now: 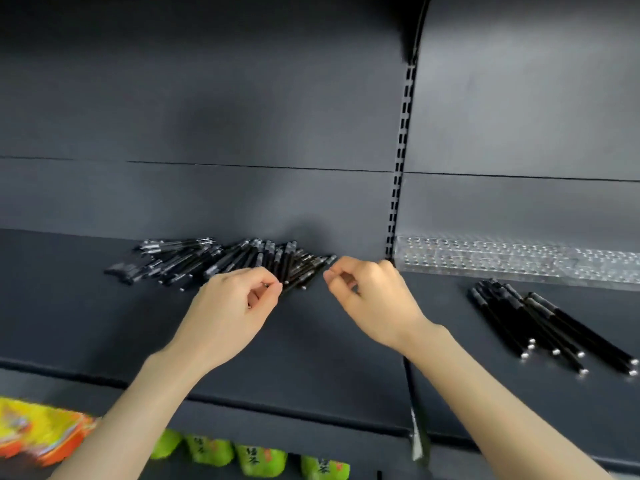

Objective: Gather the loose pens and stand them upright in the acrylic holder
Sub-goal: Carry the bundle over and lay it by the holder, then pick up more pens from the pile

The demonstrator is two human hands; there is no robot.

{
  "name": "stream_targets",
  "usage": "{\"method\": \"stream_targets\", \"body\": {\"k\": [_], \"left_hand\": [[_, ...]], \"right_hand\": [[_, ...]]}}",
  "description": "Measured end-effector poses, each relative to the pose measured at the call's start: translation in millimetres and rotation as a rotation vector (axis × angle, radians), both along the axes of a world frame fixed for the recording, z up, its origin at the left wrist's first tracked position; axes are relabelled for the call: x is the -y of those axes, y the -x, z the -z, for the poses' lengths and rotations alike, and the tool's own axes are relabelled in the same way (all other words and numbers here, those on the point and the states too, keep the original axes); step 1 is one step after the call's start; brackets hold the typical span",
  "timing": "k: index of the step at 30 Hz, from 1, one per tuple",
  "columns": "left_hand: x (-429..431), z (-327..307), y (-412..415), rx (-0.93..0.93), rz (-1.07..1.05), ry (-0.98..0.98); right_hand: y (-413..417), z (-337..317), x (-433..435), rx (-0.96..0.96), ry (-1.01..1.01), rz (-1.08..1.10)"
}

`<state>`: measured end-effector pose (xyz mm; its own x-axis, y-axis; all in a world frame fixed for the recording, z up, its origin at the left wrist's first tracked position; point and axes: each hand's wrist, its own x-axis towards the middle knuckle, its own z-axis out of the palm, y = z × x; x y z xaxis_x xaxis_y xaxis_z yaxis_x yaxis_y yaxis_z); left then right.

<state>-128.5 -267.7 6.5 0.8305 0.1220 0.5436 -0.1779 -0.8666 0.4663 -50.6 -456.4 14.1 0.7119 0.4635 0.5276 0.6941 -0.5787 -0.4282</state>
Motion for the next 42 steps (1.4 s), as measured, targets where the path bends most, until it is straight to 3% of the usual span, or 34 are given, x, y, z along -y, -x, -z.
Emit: {"method": "stream_targets", "body": {"k": [12, 19, 26, 34, 42], "left_hand": [[-167.9, 7.3, -12.5, -0.104, 0.088, -0.119], [-216.5, 16.4, -67.0, -0.330, 0.051, -0.248], [-237.2, 25.4, -112.1, -0.475, 0.200, -0.441], [-248.9, 27.9, -137.5, -0.391, 0.200, -0.450], [-245.8, 33.5, -154.1, -0.384, 0.063, -0.617]], "right_hand": [[6.8, 6.7, -165.1, -0.070, 0.102, 0.039], [-42.1, 13.7, -213.4, -0.080, 0.275, 0.064], [-85.6, 29.8, -244.0, -0.128, 0.449, 0.080], [-94.9, 40.0, -252.5, -0.099, 0.349, 0.122], [-99.9, 41.0, -264.4, -0.163, 0.224, 0.228]]}}
